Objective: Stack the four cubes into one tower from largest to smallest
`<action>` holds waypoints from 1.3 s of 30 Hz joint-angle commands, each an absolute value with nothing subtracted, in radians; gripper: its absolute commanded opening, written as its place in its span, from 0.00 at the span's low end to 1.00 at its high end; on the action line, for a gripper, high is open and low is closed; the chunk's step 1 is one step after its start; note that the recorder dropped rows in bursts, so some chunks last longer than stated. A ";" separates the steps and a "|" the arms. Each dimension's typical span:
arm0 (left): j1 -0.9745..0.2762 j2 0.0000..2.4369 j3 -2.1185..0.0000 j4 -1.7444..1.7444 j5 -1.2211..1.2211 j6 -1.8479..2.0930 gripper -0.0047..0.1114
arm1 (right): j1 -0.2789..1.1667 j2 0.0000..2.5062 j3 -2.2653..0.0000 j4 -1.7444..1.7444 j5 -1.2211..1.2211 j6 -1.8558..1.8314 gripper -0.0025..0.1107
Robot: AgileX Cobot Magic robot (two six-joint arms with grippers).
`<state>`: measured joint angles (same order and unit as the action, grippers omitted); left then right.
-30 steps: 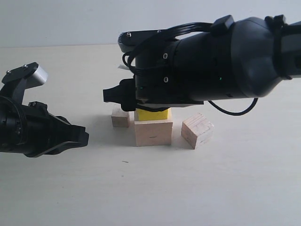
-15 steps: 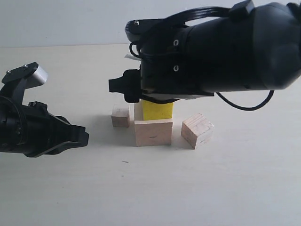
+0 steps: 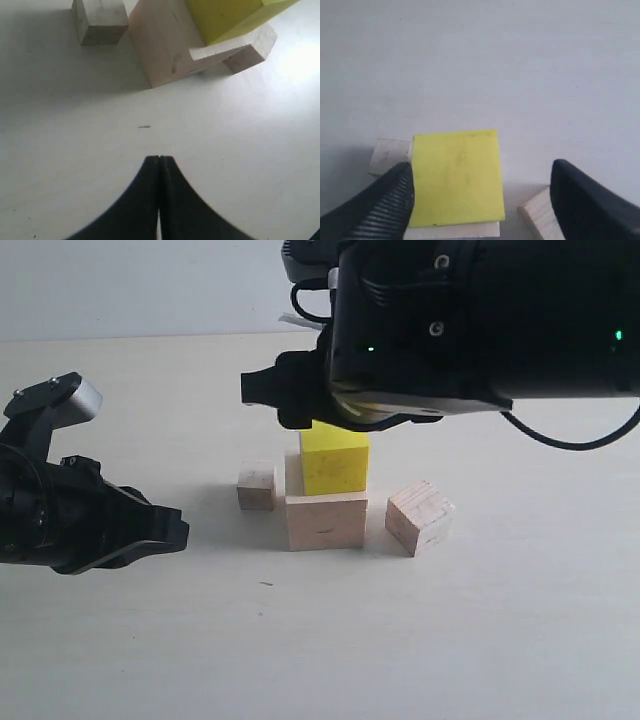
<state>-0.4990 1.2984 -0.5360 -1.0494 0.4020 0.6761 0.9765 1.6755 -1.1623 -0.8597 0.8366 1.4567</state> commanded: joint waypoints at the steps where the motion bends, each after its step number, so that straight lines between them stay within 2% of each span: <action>1: -0.499 1.290 -0.535 -1.056 0.396 0.679 0.04 | 0.969 1.661 -1.170 -0.867 0.868 1.432 0.53; 4: -0.499 1.290 -0.535 -1.056 0.396 0.679 0.04 | 0.969 1.660 -1.170 -0.867 0.868 1.395 0.39; 9: -0.499 1.290 -0.535 -1.056 0.396 0.679 0.04 | 0.957 1.660 -1.170 -0.850 0.932 1.221 0.06; 10: -0.499 1.290 -0.535 -1.056 0.396 0.679 0.04 | 0.946 1.660 -1.170 -0.823 0.943 1.188 0.02; 20: -0.499 1.290 -0.535 -1.053 0.395 0.679 0.04 | 0.766 1.613 -1.170 -0.734 0.915 1.058 0.02; 31: -0.499 1.290 -0.535 -1.049 0.393 0.681 0.04 | 0.525 1.558 -1.099 -0.337 0.627 0.674 0.02; 39: -0.499 1.290 -0.535 -1.051 0.381 0.681 0.04 | 0.442 1.560 -0.943 -0.043 0.430 0.412 0.02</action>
